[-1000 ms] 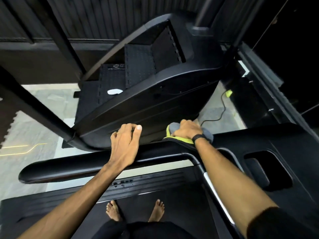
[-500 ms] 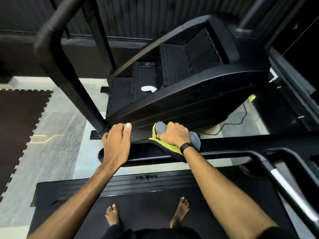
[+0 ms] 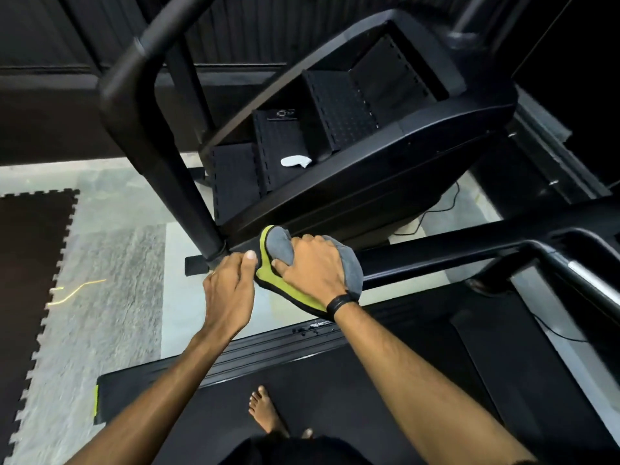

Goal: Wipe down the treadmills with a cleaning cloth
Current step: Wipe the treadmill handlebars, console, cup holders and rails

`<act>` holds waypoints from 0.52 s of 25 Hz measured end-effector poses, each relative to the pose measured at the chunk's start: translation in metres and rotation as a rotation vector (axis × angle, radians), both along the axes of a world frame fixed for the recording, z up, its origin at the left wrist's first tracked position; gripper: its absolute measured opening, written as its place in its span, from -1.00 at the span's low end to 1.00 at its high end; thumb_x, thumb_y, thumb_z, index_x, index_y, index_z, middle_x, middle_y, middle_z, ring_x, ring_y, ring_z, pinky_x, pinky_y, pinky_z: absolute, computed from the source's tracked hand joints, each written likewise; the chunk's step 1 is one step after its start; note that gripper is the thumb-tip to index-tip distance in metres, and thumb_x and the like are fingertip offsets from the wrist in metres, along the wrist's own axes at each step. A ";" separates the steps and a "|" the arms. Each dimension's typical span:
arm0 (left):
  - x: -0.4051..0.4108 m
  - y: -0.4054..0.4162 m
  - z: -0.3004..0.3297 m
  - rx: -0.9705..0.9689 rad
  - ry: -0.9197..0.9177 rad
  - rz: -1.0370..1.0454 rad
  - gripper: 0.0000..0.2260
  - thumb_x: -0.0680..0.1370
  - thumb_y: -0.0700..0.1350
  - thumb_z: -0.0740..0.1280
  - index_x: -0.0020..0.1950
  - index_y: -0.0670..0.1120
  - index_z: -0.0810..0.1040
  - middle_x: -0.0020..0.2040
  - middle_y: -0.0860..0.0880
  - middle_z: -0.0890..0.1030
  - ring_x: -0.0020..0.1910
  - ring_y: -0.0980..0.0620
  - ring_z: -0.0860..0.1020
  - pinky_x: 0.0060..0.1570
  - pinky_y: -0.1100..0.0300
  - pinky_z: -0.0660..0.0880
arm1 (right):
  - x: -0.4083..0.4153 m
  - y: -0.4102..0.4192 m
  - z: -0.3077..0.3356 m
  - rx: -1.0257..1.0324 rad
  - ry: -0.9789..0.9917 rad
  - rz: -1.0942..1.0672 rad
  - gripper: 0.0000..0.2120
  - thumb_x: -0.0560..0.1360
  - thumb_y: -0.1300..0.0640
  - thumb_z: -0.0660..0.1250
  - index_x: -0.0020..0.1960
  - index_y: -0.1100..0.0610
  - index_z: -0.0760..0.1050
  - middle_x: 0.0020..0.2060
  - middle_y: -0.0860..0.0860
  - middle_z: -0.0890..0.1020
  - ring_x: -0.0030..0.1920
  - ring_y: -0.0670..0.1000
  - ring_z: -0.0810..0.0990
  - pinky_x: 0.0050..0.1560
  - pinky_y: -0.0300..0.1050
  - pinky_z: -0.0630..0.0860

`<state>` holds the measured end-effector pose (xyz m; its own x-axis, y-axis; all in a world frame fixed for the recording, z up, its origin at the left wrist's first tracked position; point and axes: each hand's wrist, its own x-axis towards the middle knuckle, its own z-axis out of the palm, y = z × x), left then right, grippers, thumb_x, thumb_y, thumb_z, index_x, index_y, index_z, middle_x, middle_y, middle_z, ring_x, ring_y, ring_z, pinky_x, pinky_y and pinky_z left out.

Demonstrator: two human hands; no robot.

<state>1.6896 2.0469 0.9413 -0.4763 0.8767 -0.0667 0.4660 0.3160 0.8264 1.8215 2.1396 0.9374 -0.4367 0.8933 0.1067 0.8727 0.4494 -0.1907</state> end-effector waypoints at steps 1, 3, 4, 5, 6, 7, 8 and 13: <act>0.002 0.000 0.000 -0.002 -0.002 -0.033 -0.63 0.68 0.10 0.11 -0.08 -0.12 0.55 -0.15 -0.01 0.57 -0.10 -0.04 0.49 0.15 -0.13 0.42 | 0.002 -0.008 -0.001 0.046 0.007 -0.021 -0.63 0.47 -0.19 0.29 -0.03 0.11 0.60 -0.12 0.11 0.67 -0.07 0.14 0.62 0.02 0.04 0.49; 0.007 -0.003 -0.001 -0.005 0.015 -0.111 -0.70 0.68 0.02 0.17 -0.15 -0.11 0.50 -0.20 0.00 0.52 -0.15 -0.05 0.49 0.08 -0.15 0.44 | 0.004 -0.017 -0.004 0.108 0.018 -0.067 -0.62 0.48 -0.19 0.25 -0.05 0.11 0.60 -0.14 0.08 0.65 -0.08 0.11 0.60 0.01 0.04 0.48; 0.009 -0.006 -0.002 -0.001 0.041 -0.167 -0.69 0.68 0.01 0.18 -0.16 -0.13 0.50 -0.19 -0.01 0.52 -0.16 -0.04 0.49 0.05 -0.13 0.45 | 0.005 -0.021 -0.007 0.137 0.030 -0.105 -0.62 0.49 -0.19 0.24 -0.05 0.11 0.60 -0.15 0.07 0.65 -0.09 0.11 0.59 -0.01 0.04 0.47; 0.009 -0.010 -0.003 0.007 0.067 -0.226 -0.67 0.68 0.03 0.17 -0.14 -0.15 0.52 -0.16 -0.02 0.54 -0.14 -0.03 0.51 0.04 -0.11 0.46 | 0.006 -0.026 -0.010 0.167 0.044 -0.152 -0.62 0.49 -0.20 0.25 -0.05 0.11 0.60 -0.15 0.07 0.64 -0.09 0.10 0.59 -0.02 0.04 0.47; 0.008 -0.014 -0.003 0.018 0.089 -0.281 -0.65 0.68 0.06 0.16 -0.11 -0.15 0.55 -0.11 -0.01 0.56 -0.12 -0.02 0.52 0.04 -0.08 0.47 | 0.006 -0.031 -0.013 0.199 0.058 -0.205 -0.62 0.49 -0.20 0.27 -0.05 0.11 0.59 -0.15 0.06 0.64 -0.09 0.10 0.58 -0.02 0.04 0.46; 0.006 -0.015 -0.003 0.028 0.110 -0.338 -0.63 0.67 0.09 0.16 -0.07 -0.15 0.58 -0.06 0.00 0.58 -0.09 -0.01 0.54 0.04 -0.05 0.48 | 0.005 -0.035 -0.016 0.231 0.078 -0.261 -0.62 0.49 -0.21 0.29 -0.05 0.11 0.59 -0.15 0.06 0.63 -0.09 0.10 0.57 -0.02 0.04 0.45; 0.003 -0.015 -0.002 0.036 0.127 -0.389 -0.62 0.65 0.12 0.15 -0.02 -0.13 0.60 -0.01 0.02 0.59 -0.06 0.00 0.55 0.06 -0.03 0.49 | 0.005 -0.040 -0.018 0.258 0.111 -0.311 -0.63 0.49 -0.22 0.31 -0.05 0.10 0.58 -0.15 0.06 0.62 -0.09 0.09 0.57 -0.02 0.04 0.44; 0.001 0.001 0.004 0.053 0.215 -0.583 -0.64 0.55 0.17 0.18 0.02 -0.06 0.61 0.03 0.03 0.60 -0.08 0.00 0.56 0.06 -0.05 0.51 | -0.002 -0.055 -0.029 0.318 0.263 -0.544 -0.65 0.43 -0.19 0.41 -0.04 0.10 0.57 -0.09 0.05 0.62 -0.07 0.09 0.54 -0.01 0.04 0.39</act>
